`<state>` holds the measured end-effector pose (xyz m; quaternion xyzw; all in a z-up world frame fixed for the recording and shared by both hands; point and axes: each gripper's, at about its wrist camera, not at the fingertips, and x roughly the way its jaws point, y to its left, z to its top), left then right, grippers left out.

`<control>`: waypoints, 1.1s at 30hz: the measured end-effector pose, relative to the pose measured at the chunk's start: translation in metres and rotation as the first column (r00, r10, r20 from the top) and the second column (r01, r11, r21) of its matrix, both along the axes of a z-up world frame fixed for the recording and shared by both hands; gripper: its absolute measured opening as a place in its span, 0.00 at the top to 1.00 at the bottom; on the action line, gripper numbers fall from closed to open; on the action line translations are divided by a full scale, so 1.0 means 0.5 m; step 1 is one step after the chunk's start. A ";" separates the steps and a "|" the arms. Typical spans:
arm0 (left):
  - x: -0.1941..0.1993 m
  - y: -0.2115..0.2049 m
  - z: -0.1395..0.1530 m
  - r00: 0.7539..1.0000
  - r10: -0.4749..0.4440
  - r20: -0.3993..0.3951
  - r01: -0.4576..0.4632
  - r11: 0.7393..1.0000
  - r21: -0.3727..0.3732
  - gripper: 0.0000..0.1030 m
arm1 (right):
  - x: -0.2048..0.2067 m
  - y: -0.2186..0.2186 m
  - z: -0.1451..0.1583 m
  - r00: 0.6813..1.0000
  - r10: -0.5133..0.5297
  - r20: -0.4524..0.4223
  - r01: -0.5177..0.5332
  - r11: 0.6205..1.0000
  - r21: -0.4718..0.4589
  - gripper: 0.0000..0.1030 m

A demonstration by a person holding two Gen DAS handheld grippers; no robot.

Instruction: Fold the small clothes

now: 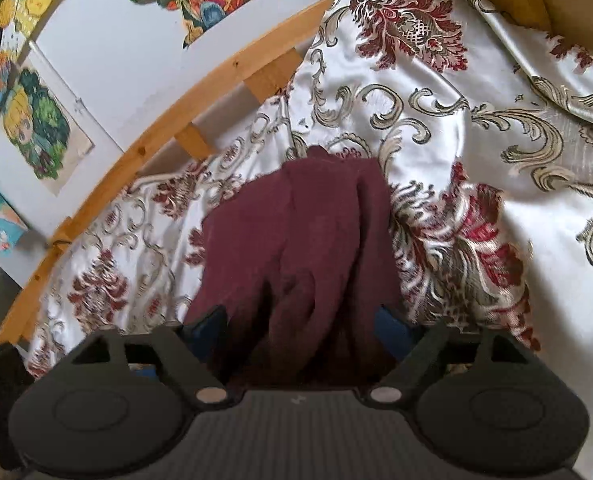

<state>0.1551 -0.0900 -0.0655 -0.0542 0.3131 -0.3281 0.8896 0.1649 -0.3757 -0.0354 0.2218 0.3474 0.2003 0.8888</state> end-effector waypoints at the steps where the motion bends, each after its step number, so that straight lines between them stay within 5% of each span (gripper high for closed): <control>1: 0.001 0.002 0.001 1.000 -0.001 -0.004 0.001 1.000 -0.006 0.26 | -0.001 0.002 -0.003 1.000 0.001 0.001 -0.001 1.000 -0.016 0.48; 4: 0.005 0.015 0.010 1.000 0.001 -0.023 -0.002 0.999 -0.048 0.25 | -0.008 0.005 -0.016 1.000 -0.003 -0.009 0.003 0.999 -0.040 0.65; 9: 0.005 0.057 0.033 0.991 0.132 0.006 -0.129 0.981 -0.146 0.24 | -0.031 0.003 -0.030 1.000 -0.022 0.022 0.023 0.997 -0.075 0.73; 12: 0.013 0.072 0.036 0.979 0.205 -0.003 -0.203 0.969 -0.141 0.24 | -0.042 0.008 -0.034 0.999 -0.024 0.036 0.028 0.994 -0.102 0.73; 17: 0.037 0.084 0.015 0.962 0.257 -0.090 -0.265 0.960 -0.092 0.24 | -0.046 0.009 -0.036 0.999 -0.030 0.039 0.034 0.994 -0.109 0.73; 27: 0.051 0.074 -0.042 0.955 0.205 -0.216 -0.220 0.974 -0.048 0.20 | -0.048 0.004 -0.052 0.999 -0.035 0.007 0.036 0.992 -0.119 0.73; 33: 0.057 0.077 -0.050 0.949 0.205 -0.238 -0.223 0.974 -0.048 0.20 | -0.028 0.018 0.016 0.997 0.029 0.078 -0.012 0.978 -0.208 0.50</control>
